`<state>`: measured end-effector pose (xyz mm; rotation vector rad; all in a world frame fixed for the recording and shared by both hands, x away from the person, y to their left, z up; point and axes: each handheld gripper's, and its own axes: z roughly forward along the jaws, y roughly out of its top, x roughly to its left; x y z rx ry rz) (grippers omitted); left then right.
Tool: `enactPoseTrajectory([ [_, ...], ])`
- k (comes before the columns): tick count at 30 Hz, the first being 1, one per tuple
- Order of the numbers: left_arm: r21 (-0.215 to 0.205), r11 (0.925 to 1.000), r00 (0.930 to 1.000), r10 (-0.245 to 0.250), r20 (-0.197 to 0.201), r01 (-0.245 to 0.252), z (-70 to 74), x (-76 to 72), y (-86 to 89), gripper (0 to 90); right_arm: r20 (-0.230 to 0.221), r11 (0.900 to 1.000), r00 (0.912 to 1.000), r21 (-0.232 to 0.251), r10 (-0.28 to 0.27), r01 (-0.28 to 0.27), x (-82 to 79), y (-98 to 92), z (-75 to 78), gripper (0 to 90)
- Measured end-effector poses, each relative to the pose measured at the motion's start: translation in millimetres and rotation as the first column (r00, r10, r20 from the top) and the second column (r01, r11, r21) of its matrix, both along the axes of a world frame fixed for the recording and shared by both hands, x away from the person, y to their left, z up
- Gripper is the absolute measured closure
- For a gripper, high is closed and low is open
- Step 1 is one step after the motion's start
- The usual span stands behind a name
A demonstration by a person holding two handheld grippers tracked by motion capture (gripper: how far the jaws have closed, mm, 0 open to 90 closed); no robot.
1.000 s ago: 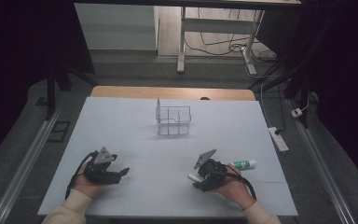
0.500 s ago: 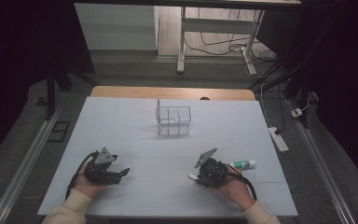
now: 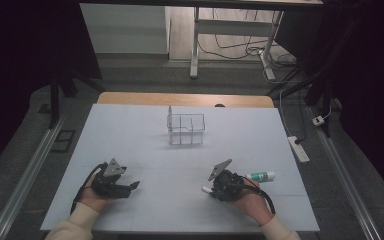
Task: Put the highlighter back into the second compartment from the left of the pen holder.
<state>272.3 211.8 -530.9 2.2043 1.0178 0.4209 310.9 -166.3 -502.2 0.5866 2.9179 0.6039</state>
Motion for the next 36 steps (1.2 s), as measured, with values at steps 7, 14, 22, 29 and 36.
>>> enactPoseTrajectory([
  [7,0.000,1.0000,1.0000,0.000,-0.001,0.000,0.0,0.0,0.0,26.4,0.029,1.000,0.9994,-0.026,0.017,-0.017,-2.7,2.9,0.4,77.4],
  [14,-0.001,1.0000,1.0000,0.002,-0.002,-0.002,-0.3,0.5,0.6,26.5,0.021,1.000,0.9996,-0.007,0.019,-0.019,-1.4,0.2,1.0,77.5],
  [22,-0.001,1.0000,1.0000,0.001,-0.003,-0.001,-0.4,0.6,0.5,26.5,0.045,0.998,0.9990,0.060,-0.002,-0.001,-0.2,-5.4,11.0,77.6],
  [29,0.000,1.0000,1.0000,0.001,-0.004,-0.001,-0.5,0.7,0.3,26.5,0.067,0.996,0.9977,0.084,-0.012,0.006,-0.7,-6.6,15.1,77.5],
  [36,0.002,1.0000,1.0000,-0.001,-0.005,0.001,-0.9,1.0,0.2,26.4,0.080,0.994,0.9966,0.109,-0.020,0.011,-0.7,-8.0,18.5,77.5],
])
